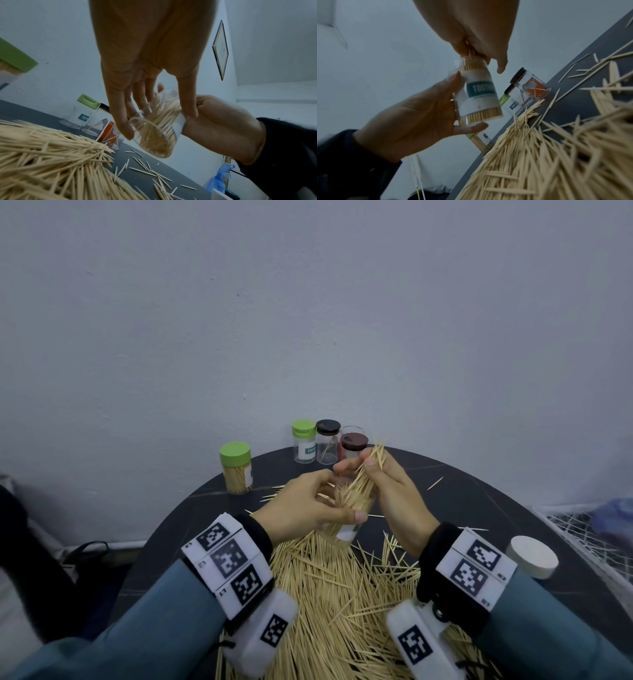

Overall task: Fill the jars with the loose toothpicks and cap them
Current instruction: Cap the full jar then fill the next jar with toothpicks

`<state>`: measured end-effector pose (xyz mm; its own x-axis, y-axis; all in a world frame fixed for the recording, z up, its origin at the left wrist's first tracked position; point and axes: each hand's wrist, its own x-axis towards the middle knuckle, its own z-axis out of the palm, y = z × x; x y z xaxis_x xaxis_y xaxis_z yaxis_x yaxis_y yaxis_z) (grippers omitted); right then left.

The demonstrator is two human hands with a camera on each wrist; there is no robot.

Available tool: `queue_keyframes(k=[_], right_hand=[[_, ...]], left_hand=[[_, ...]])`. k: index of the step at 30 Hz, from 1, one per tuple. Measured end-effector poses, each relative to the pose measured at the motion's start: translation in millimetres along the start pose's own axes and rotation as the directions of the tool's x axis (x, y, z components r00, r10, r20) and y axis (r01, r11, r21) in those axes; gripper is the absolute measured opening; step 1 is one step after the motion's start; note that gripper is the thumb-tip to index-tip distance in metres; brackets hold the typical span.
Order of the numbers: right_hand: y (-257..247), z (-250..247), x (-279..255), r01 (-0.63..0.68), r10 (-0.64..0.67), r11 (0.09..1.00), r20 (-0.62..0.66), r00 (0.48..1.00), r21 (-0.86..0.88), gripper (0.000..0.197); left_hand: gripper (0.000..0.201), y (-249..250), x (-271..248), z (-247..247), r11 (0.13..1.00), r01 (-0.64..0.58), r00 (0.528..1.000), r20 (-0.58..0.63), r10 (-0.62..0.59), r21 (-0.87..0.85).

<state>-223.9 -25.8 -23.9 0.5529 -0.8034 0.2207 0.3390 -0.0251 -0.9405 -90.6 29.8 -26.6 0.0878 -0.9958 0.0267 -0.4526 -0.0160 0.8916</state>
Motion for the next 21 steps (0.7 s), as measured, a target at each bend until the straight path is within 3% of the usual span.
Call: queue_keyframes(k=[7, 14, 18, 21], right_hand=[[-3, -5, 6, -0.001, 0.004, 0.994, 0.023, 1.0, -0.109, 0.02], [6, -5, 4, 0.022, -0.021, 0.992, 0.015, 1.0, -0.122, 0.033], [8, -2, 2, 0.016, -0.009, 0.992, 0.054, 0.998, -0.125, 0.03], [5, -2, 3, 0.024, -0.016, 0.984, 0.048, 0.999, -0.176, 0.026]], left_hand=[[0.056, 0, 1, -7, 0.996, -0.031, 0.997, -0.063, 0.036, 0.078], [0.052, 0, 1, -7, 0.999, -0.033, 0.998, -0.056, 0.033, -0.002], [0.074, -2, 3, -7, 0.997, -0.014, 0.997, -0.075, 0.008, -0.072], [0.059, -1, 2, -8, 0.999, -0.012, 0.998, -0.065, 0.009, -0.048]])
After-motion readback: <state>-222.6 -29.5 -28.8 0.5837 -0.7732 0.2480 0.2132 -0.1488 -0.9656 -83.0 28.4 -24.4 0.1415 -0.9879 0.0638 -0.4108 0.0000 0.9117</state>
